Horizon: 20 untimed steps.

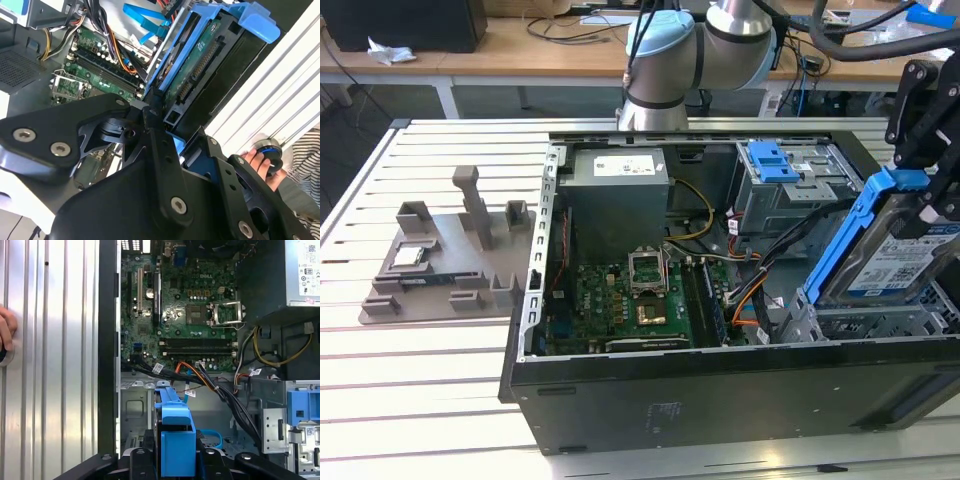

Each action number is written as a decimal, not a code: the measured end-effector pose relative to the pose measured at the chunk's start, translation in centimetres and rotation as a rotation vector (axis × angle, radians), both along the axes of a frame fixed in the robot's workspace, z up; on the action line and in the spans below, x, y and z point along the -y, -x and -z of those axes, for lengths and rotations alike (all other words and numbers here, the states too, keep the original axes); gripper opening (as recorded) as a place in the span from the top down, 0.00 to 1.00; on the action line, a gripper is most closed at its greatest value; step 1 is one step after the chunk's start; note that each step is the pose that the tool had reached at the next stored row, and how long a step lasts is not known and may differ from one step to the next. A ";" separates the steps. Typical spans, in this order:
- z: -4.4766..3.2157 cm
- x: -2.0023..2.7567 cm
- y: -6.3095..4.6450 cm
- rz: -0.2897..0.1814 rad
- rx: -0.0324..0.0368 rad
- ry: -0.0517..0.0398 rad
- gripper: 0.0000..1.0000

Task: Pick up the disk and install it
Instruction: 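Insert the disk into the insertion slot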

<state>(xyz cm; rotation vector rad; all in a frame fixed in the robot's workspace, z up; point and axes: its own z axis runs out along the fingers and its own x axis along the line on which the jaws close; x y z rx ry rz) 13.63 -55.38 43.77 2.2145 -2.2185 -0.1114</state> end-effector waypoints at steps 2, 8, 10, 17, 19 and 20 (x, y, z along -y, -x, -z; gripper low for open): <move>0.26 0.00 0.0 0.000 0.0000 0.0000 0.64; 1.38 0.00 0.0 0.000 -0.0002 -0.0001 0.64; 1.82 0.00 0.0 0.000 -0.0002 0.0001 0.64; 2.93 0.00 0.0 0.000 -0.0003 0.0000 0.64; 2.93 0.00 0.0 0.000 -0.0002 0.0002 0.64; 2.93 0.00 0.0 0.000 -0.0002 0.0002 0.64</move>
